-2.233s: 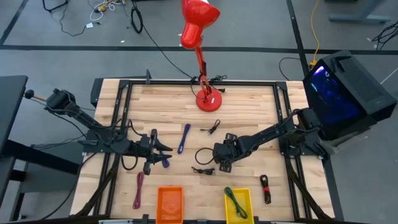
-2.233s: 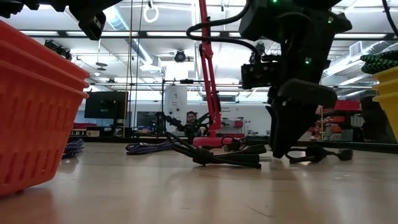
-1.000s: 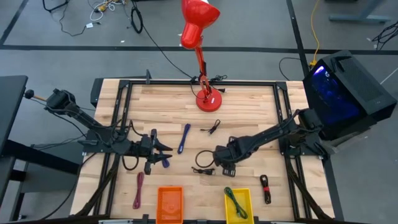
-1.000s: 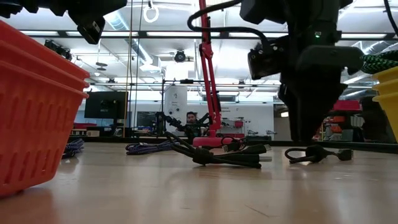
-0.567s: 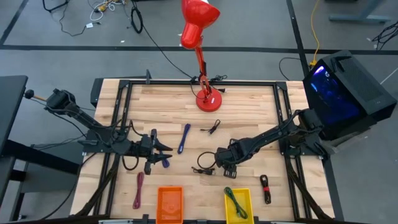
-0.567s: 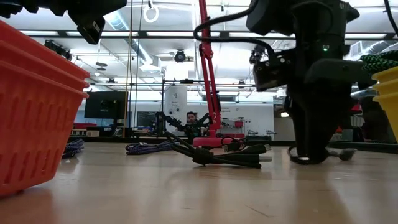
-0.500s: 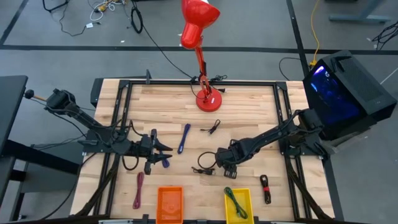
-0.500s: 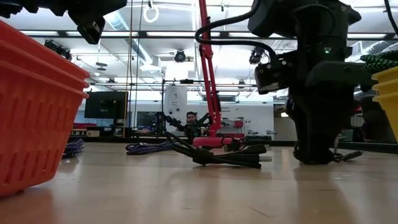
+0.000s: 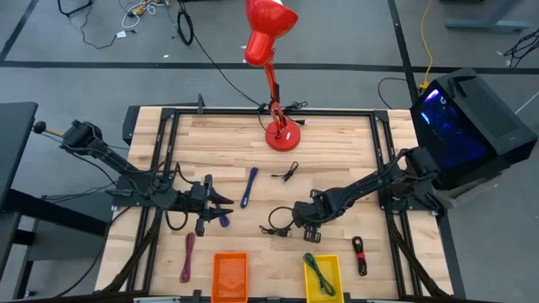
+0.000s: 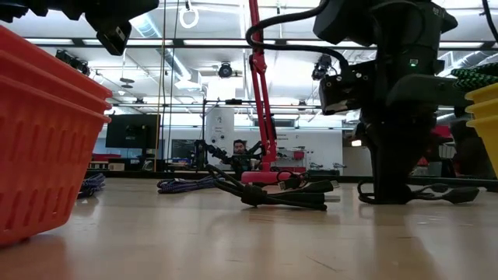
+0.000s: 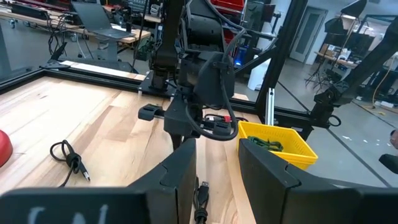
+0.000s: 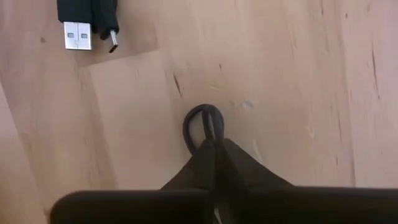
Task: Pick & Place USB Port
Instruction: Put the black charger cable into the orange bin
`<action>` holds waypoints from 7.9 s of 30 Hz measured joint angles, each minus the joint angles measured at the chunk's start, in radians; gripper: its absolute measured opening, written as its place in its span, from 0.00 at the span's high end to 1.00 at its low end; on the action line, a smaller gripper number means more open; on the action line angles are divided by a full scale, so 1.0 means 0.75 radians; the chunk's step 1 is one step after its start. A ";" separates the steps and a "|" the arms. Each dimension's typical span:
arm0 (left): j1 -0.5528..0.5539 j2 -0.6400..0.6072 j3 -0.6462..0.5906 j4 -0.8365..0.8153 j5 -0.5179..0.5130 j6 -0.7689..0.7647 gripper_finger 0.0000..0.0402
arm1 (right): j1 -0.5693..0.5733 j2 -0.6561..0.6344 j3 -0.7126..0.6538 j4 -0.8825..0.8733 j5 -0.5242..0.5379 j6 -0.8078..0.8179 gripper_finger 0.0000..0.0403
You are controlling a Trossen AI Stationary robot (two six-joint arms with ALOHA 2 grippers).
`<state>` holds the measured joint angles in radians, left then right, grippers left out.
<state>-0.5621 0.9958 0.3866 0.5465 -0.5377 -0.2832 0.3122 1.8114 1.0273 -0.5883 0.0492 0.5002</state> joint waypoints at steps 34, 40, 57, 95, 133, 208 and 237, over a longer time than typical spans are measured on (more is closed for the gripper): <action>0.224 0.119 0.020 0.522 0.318 0.298 0.69 | 0.063 -0.339 0.573 0.641 0.364 -0.745 1.00; 0.282 0.284 0.136 0.518 0.416 0.314 0.69 | 0.061 -0.261 0.573 0.749 0.296 -0.748 1.00; 0.291 0.435 0.343 0.476 0.509 0.429 0.69 | 0.060 -0.254 0.573 0.749 0.291 -0.733 1.00; 0.336 0.436 0.350 0.458 0.477 0.393 0.69 | 0.060 -0.255 0.573 0.794 0.223 -0.755 1.00; 0.290 0.436 0.350 0.453 0.491 0.403 0.97 | 0.038 -0.233 0.575 0.815 0.227 -0.752 1.00; -0.578 1.071 0.980 -0.912 -0.200 -1.395 1.00 | 0.038 -0.595 0.573 -0.176 0.784 -0.515 0.71; -0.528 1.069 0.980 -0.989 -0.024 -1.467 0.68 | 0.037 -0.595 0.472 -0.188 0.751 -0.503 0.71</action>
<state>-0.9577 1.7977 1.1213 -0.1950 -0.5557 -1.3831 0.3401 1.3655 1.3815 -0.7296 0.6121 0.1226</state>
